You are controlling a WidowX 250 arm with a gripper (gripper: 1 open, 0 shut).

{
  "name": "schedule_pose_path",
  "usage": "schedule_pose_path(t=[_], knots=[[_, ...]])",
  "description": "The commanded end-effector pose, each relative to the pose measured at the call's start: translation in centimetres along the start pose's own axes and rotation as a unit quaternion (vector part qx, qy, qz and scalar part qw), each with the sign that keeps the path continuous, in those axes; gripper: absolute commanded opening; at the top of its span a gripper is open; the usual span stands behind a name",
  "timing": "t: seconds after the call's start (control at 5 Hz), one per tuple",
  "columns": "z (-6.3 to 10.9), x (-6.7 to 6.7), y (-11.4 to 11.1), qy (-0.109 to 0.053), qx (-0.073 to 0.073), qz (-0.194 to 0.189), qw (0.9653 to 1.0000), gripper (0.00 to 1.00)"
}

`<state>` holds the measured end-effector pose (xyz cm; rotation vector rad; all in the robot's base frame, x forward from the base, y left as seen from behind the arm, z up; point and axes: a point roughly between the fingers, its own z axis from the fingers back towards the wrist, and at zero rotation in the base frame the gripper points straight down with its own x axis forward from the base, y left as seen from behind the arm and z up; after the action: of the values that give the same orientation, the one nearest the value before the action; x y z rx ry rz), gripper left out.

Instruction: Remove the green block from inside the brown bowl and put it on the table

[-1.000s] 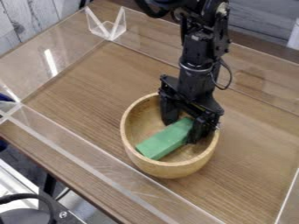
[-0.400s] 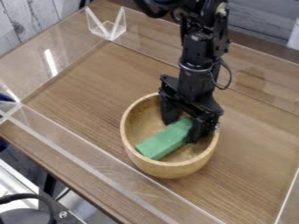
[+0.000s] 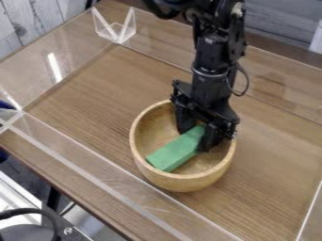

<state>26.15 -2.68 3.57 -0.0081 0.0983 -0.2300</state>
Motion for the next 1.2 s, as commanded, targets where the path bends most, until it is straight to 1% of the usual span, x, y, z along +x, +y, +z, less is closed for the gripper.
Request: schedule_pose_path(t=[0.0, 0.6, 0.8, 1.0], knots=[[1.3, 0.5, 0.4, -0.025, 0.004, 0.002, 0.9997, 0.0], [2.9, 0.5, 0.6, -0.027, 0.002, 0.006, 0.9996, 0.0], [4.3, 0.6, 0.9, -0.035, 0.004, 0.01, 0.9993, 0.0], [6.6, 1.0, 1.7, -0.054, 0.01, 0.021, 0.9983, 0.0]])
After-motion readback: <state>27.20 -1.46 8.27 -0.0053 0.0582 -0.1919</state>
